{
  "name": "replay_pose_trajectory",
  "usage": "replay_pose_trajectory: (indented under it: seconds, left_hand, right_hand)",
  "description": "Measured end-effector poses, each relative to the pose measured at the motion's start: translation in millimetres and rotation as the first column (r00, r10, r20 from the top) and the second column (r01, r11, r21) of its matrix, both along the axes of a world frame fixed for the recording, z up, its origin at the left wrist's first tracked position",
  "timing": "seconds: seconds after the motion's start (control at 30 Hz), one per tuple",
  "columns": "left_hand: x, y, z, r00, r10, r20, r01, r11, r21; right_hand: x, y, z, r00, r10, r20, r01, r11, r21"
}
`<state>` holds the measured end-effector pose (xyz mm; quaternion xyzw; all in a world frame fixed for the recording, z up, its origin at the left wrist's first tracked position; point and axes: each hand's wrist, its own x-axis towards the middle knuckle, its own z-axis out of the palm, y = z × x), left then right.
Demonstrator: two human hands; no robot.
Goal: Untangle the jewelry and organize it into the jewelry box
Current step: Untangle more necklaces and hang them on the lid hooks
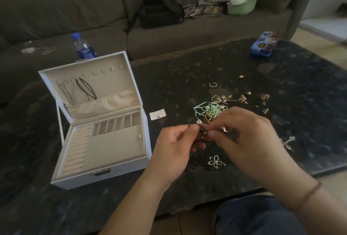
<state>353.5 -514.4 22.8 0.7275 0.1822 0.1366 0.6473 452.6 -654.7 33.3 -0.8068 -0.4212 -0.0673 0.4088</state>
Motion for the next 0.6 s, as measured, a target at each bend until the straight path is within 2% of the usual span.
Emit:
replay_pose_trajectory:
  seconds: [0.13,0.33,0.6]
  left_hand:
    - [-0.4,-2.9,-0.6,1.000,0.006,0.016,-0.005,0.999,-0.054]
    - [0.7,-6.1,-1.5,1.000,0.006,0.009,-0.004,0.989,-0.150]
    - [-0.9,-5.6,-4.4,1.000,0.019,-0.006,-0.020,0.978,-0.209]
  right_hand:
    - [-7.5,-1.9,-7.0,0.990,-0.040,0.136,0.049,0.997,-0.064]
    - [-9.9,2.7,-18.0,0.955,-0.101,0.278,0.097,0.995,0.027]
    - [-10.3,5.3,-26.1,0.952,-0.085,0.294,0.062,0.994,0.086]
